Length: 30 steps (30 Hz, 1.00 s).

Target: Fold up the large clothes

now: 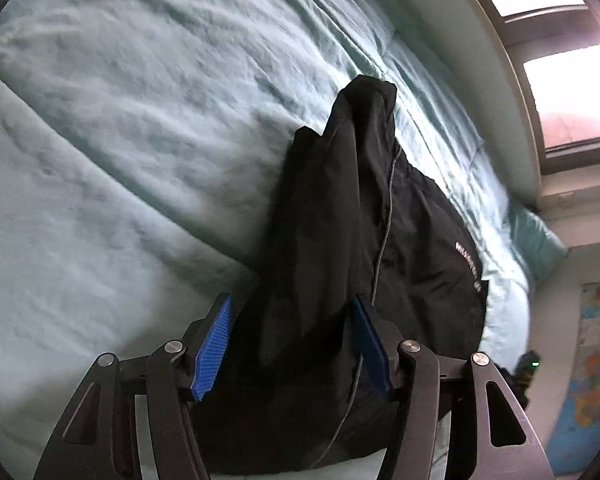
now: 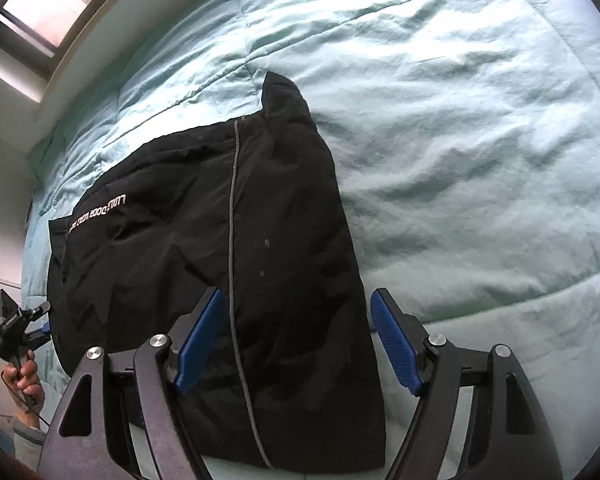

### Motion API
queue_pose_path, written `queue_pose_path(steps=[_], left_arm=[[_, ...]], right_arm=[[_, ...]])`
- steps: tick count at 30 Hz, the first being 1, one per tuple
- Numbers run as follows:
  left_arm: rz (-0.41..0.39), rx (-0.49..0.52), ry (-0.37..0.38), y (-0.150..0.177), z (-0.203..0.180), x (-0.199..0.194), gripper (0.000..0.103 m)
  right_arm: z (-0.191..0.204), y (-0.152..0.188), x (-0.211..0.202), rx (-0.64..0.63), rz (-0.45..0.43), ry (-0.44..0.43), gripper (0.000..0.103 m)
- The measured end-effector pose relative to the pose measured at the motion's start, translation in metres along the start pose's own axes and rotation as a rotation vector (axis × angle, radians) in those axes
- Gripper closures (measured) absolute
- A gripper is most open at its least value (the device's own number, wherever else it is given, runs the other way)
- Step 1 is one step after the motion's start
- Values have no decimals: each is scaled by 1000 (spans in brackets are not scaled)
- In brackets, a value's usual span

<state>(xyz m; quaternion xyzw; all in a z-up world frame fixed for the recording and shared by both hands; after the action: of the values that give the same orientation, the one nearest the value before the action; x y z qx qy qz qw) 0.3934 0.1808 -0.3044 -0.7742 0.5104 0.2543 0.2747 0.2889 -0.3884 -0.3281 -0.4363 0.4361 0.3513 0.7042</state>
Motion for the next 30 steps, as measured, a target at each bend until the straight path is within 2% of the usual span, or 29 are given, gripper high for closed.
queue_pose_path(steps=[5,10,13,15,19,22,24,25,27,30], left_arm=[[34,-10,37,-6,6,18,42],[93,4,61,-3,6,42,39],[98,9,66,-3,6,52,37],[93,-5,95,-3,8,56,36],[63,-55,161,0,16,60,36],[21,15,132,7,6,53,51],[-7,83,117,14,-5,44,64],[-26,116,125,18,-14,37,66],[-53,133,187,25,-27,21,70],[-80,168,304,41,-51,-5,73]], right_arm=[[-2,-5,23,15,33,-47,25],[2,-4,44,39,79,-162,14],[9,1,62,45,129,-241,10],[16,3,75,60,155,-307,5],[28,3,88,81,169,-383,5],[37,3,82,58,151,-393,17],[40,4,71,30,124,-391,41],[42,5,63,16,109,-389,46],[47,7,45,-15,74,-394,56],[63,15,11,-92,28,-420,60]])
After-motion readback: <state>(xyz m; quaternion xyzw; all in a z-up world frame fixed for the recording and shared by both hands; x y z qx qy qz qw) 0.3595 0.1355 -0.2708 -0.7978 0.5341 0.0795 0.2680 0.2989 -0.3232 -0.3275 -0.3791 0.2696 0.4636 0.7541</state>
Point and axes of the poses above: each gripper's, at about its wrist camera, not at the fingertips, and x roughly the way its jaws point, z to its left, y to its underside, the point moved 5 cm from there along x, roughly the way its jaws point, and after that the axes turned 11 degrees about y, right-handed, at the moved point
